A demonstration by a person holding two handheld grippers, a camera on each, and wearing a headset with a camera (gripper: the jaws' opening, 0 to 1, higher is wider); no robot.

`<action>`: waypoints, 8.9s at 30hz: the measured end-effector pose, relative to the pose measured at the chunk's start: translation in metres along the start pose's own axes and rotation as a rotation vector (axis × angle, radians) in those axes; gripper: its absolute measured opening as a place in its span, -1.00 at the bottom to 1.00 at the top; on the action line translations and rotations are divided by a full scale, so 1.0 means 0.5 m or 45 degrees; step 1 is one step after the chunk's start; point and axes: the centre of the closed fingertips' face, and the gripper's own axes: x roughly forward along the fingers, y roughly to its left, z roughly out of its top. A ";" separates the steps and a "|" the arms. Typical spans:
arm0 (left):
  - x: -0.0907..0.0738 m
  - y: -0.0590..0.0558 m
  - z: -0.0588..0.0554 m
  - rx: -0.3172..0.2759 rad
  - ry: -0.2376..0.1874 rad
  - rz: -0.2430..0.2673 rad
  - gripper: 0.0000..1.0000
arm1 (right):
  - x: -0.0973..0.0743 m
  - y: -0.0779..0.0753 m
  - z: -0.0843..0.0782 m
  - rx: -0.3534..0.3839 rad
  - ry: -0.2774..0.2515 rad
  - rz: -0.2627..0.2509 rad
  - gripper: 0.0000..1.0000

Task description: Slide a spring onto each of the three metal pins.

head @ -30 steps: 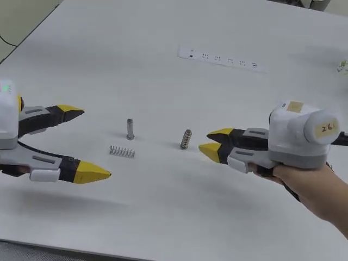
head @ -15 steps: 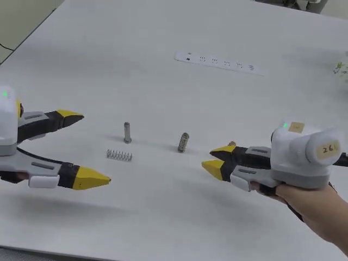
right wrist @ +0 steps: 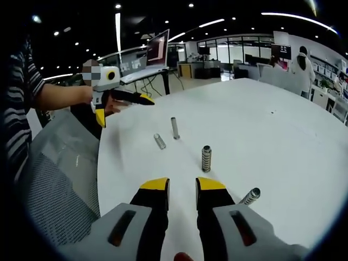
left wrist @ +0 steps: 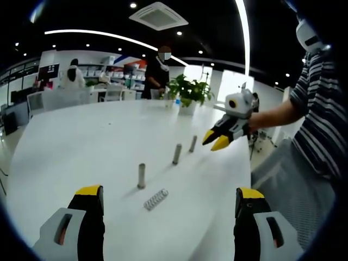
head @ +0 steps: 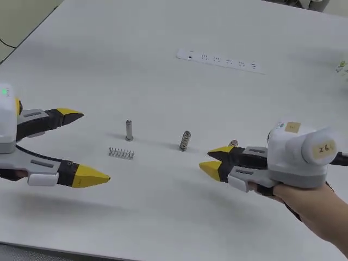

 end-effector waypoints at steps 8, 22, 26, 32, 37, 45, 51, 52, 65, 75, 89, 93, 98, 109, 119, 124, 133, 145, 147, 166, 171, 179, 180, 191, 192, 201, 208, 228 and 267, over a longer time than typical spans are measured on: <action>-0.003 0.004 -0.003 0.000 0.003 -0.001 0.96 | 0.037 0.014 0.033 -0.057 0.008 0.050 -0.66; -0.010 0.005 -0.010 0.007 0.008 0.000 0.96 | 0.148 0.096 0.091 -0.285 0.062 0.207 -0.67; -0.013 0.006 -0.011 0.004 0.005 0.006 0.96 | 0.182 0.122 0.097 -0.346 0.085 0.243 -0.68; -0.016 0.005 -0.012 0.004 0.005 0.010 0.96 | 0.220 0.134 0.102 -0.385 0.108 0.261 -0.68; -0.019 0.007 -0.012 0.005 0.004 0.016 0.96 | 0.245 0.134 0.095 -0.402 0.141 0.265 -0.71; -0.021 0.005 -0.014 0.009 0.011 0.013 0.96 | 0.286 0.125 0.069 -0.434 0.235 0.260 -0.73; -0.023 0.008 -0.014 0.008 0.012 0.019 0.96 | 0.298 0.118 0.048 -0.474 0.287 0.251 -0.75; -0.023 0.008 -0.014 0.008 0.012 0.020 0.96 | 0.298 0.116 0.046 -0.470 0.292 0.250 -0.75; -0.022 0.003 -0.018 -0.001 0.021 0.020 0.96 | 0.313 0.119 0.026 -0.504 0.330 0.262 -0.80; -0.019 -0.003 -0.017 0.002 0.029 0.012 0.96 | 0.301 0.119 0.023 -0.525 0.330 0.264 -0.84; 0.008 -0.035 -0.006 0.029 0.021 -0.052 0.90 | 0.210 0.119 0.075 -0.503 0.232 0.265 -0.84; 0.011 -0.041 -0.006 0.033 0.026 -0.076 0.87 | 0.182 0.117 0.070 -0.528 0.239 0.268 -0.84; 0.020 -0.045 -0.001 0.040 0.032 -0.098 0.85 | 0.146 0.113 0.068 -0.547 0.229 0.268 -0.84; 0.045 -0.075 0.001 0.037 0.047 -0.192 0.60 | 0.097 0.105 0.052 -0.559 0.239 0.252 -0.84; 0.088 -0.112 0.001 0.076 0.084 -0.299 0.33 | 0.072 0.109 0.015 -0.617 0.273 0.271 -0.84; 0.115 -0.129 0.004 0.100 0.095 -0.348 0.16 | 0.061 0.113 0.015 -0.632 0.269 0.263 -0.84; 0.160 -0.160 0.020 0.141 0.083 -0.417 -0.24 | 0.048 0.115 0.019 -0.635 0.259 0.253 -0.84; 0.185 -0.174 0.036 0.136 0.044 -0.442 -0.59 | 0.033 0.112 0.029 -0.613 0.225 0.241 -0.84; 0.185 -0.174 0.034 0.135 0.047 -0.446 -0.64 | 0.031 0.110 0.030 -0.611 0.224 0.238 -0.84; 0.184 -0.184 0.037 0.126 0.031 -0.476 -0.90 | 0.025 0.116 0.038 -0.610 0.199 0.259 -0.85; 0.184 -0.189 0.038 0.129 0.019 -0.473 -0.89 | 0.020 0.118 0.036 -0.609 0.199 0.264 -0.85; 0.181 -0.196 0.043 0.140 0.004 -0.478 -0.91 | 0.016 0.119 0.033 -0.606 0.197 0.267 -0.85; 0.181 -0.196 0.043 0.142 0.003 -0.477 -0.91 | 0.016 0.119 0.033 -0.606 0.197 0.267 -0.85; 0.178 -0.201 0.041 0.163 0.002 -0.495 -0.94 | 0.016 0.123 0.030 -0.598 0.196 0.278 -0.85; 0.178 -0.202 0.041 0.163 0.002 -0.496 -0.94 | 0.016 0.123 0.029 -0.598 0.197 0.278 -0.85; 0.179 -0.209 0.038 0.160 0.006 -0.517 -0.94 | 0.013 0.123 0.024 -0.576 0.198 0.283 -0.84; 0.179 -0.211 0.033 0.142 0.011 -0.528 -0.95 | 0.009 0.121 0.016 -0.545 0.211 0.291 -0.82; 0.179 -0.215 0.027 0.129 0.024 -0.546 -0.95 | 0.005 0.119 -0.001 -0.533 0.209 0.291 -0.84; 0.180 -0.217 0.019 0.188 0.062 -0.541 -0.95 | -0.006 0.154 0.095 -0.594 0.095 0.357 -0.84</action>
